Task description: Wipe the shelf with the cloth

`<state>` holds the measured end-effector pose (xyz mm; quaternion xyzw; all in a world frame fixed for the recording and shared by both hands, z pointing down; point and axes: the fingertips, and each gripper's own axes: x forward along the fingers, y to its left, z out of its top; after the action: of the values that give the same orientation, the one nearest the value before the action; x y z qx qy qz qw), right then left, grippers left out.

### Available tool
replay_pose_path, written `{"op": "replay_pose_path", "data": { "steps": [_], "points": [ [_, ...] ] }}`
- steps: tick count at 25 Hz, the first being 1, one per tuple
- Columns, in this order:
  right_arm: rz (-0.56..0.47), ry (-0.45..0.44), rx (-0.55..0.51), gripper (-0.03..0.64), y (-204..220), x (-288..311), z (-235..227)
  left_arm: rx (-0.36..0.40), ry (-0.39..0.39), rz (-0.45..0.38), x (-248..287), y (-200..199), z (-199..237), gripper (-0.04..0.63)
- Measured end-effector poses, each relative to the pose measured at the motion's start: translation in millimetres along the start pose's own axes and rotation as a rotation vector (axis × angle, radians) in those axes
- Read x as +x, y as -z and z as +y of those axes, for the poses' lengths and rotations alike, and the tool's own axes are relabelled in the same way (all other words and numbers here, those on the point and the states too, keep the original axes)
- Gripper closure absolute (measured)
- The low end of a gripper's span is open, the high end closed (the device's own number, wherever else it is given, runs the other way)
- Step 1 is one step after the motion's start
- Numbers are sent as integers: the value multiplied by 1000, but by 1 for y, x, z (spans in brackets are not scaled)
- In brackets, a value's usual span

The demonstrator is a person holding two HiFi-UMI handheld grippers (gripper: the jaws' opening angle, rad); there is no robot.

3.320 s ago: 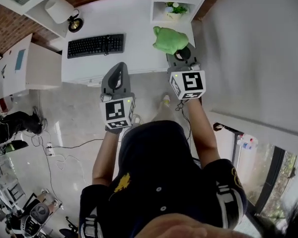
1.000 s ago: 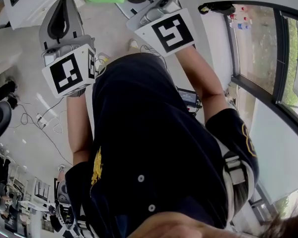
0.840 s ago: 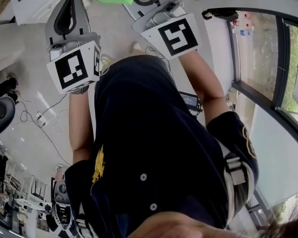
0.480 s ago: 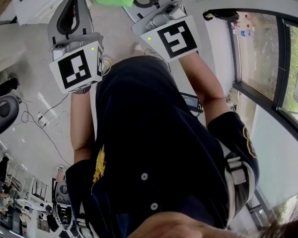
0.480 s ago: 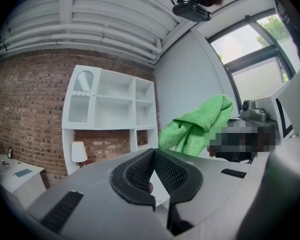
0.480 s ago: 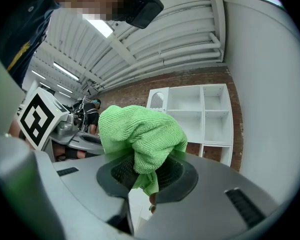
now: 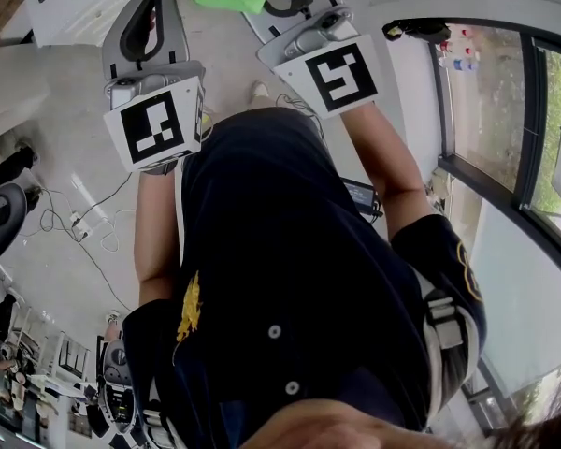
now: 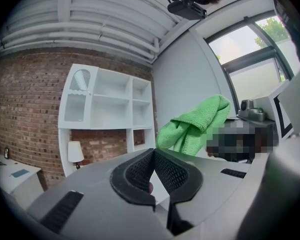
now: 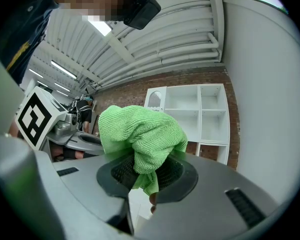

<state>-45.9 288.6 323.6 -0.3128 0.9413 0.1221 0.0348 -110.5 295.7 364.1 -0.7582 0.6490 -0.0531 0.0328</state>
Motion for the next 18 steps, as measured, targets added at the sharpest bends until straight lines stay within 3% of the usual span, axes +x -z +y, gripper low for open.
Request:
{"op": "replay_pose_path", "data": {
  "steps": [18],
  "points": [
    [-3,-19,-23,553,-5,9,12,-5,-10,-2,-9,-2,12,577]
  ]
}}
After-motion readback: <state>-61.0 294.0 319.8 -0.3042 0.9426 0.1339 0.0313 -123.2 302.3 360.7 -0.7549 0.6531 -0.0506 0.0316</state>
